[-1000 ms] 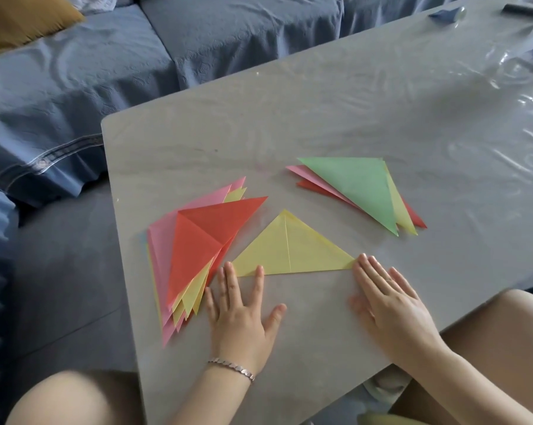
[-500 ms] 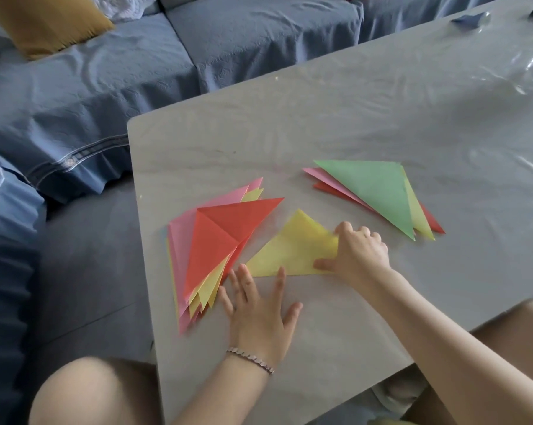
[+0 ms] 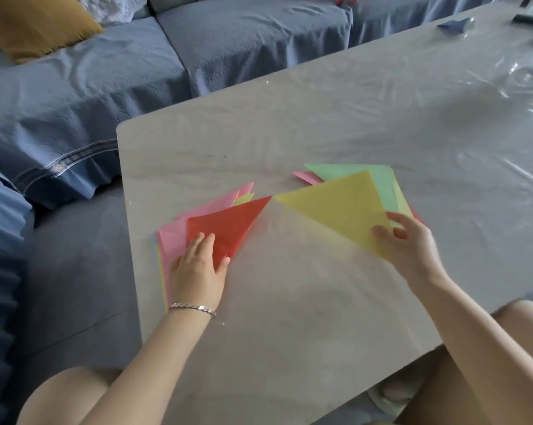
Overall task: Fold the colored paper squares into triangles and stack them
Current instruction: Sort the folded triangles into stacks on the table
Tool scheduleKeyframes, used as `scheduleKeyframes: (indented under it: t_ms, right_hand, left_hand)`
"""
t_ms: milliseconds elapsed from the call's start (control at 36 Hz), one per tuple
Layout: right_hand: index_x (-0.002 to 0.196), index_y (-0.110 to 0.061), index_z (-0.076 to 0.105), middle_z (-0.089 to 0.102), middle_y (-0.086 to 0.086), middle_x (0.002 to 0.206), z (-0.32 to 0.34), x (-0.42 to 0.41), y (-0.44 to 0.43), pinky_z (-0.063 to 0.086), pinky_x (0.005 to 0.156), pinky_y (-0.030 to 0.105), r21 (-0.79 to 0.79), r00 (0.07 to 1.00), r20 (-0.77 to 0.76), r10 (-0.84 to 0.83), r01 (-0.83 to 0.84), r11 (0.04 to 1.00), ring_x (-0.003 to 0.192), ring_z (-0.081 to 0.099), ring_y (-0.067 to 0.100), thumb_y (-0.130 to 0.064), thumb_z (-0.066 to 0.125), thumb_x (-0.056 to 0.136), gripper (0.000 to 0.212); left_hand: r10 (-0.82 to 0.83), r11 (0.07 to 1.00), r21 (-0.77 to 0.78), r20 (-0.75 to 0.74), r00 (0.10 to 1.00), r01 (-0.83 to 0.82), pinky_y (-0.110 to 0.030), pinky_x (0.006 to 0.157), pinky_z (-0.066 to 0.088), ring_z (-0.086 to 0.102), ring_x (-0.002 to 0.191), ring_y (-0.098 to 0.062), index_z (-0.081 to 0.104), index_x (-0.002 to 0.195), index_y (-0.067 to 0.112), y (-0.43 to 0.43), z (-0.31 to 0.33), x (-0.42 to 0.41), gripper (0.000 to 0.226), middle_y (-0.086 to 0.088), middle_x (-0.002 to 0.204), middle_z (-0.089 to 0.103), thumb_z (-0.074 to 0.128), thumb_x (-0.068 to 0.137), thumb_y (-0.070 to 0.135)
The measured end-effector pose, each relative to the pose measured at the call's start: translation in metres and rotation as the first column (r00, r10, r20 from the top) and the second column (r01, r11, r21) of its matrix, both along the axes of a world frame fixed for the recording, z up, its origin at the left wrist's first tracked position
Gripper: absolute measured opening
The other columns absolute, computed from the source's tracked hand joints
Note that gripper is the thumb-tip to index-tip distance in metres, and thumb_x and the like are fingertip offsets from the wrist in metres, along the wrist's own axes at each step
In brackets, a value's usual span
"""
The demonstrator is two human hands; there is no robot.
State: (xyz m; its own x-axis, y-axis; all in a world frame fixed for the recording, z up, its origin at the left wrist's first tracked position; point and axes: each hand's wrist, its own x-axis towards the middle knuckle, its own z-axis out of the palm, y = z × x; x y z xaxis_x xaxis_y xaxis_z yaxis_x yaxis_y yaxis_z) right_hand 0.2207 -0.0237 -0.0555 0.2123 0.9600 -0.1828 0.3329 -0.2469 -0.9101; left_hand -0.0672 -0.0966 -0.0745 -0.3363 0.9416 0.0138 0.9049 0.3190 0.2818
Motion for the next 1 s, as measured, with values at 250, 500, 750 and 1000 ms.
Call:
scheduleKeyframes:
  t_ms: [250, 500, 750, 1000]
  right_hand:
    - [0.137, -0.016, 0.039, 0.055, 0.013, 0.123, 0.014, 0.012, 0.041, 0.043, 0.095, 0.042, 0.089, 0.968, 0.224, -0.116, 0.098, 0.991, 0.111, 0.053, 0.028, -0.021, 0.054, 0.089, 0.051]
    - [0.110, -0.002, 0.063, 0.055, 0.017, 0.119, 0.007, -0.014, -0.020, 0.029, 0.096, 0.016, 0.474, 0.907, 0.419, 0.032, -0.249, 0.844, 0.113, 0.049, 0.027, -0.006, 0.054, 0.082, 0.030]
    - [0.129, -0.008, 0.054, 0.051, 0.006, 0.136, -0.030, -0.034, -0.065, 0.032, 0.106, 0.041, 0.116, 0.470, 0.757, 0.453, -0.780, 0.615, 0.130, 0.043, 0.024, -0.040, 0.021, 0.099, 0.054]
    - [0.110, -0.007, 0.065, 0.062, 0.002, 0.110, -0.039, -0.047, -0.069, 0.053, 0.085, 0.031, 0.143, 0.491, 0.761, 0.423, -0.764, 0.629, 0.106, 0.059, 0.022, -0.031, 0.039, 0.089, 0.041]
  left_hand:
    - [-0.008, 0.994, 0.111, 0.077, 0.997, 0.000, -0.040, 0.099, 0.038, 0.046, 0.127, -0.026, 0.056, 0.125, 0.007, -0.010, -0.006, 0.005, 0.035, -0.013, 0.136, 0.049, 0.043, 0.096, 0.022]
    - [-0.358, 0.881, 0.189, -0.335, 0.872, 0.434, -0.046, 0.097, 0.042, 0.054, 0.119, -0.025, 0.062, 0.118, 0.018, -0.016, -0.013, 0.053, 0.041, -0.010, 0.127, 0.058, 0.045, 0.082, 0.008]
    - [-0.422, 0.902, -0.036, -0.277, 0.863, 0.429, -0.052, 0.103, 0.032, 0.048, 0.125, -0.029, 0.055, 0.125, 0.025, -0.003, -0.022, 0.079, 0.044, -0.009, 0.132, 0.054, 0.037, 0.087, 0.038]
    - [-0.526, 0.845, 0.082, -0.056, 0.849, 0.529, -0.038, 0.101, 0.037, 0.057, 0.116, -0.023, 0.062, 0.118, 0.009, -0.032, -0.029, 0.088, 0.059, -0.006, 0.127, 0.059, 0.010, 0.101, 0.032]
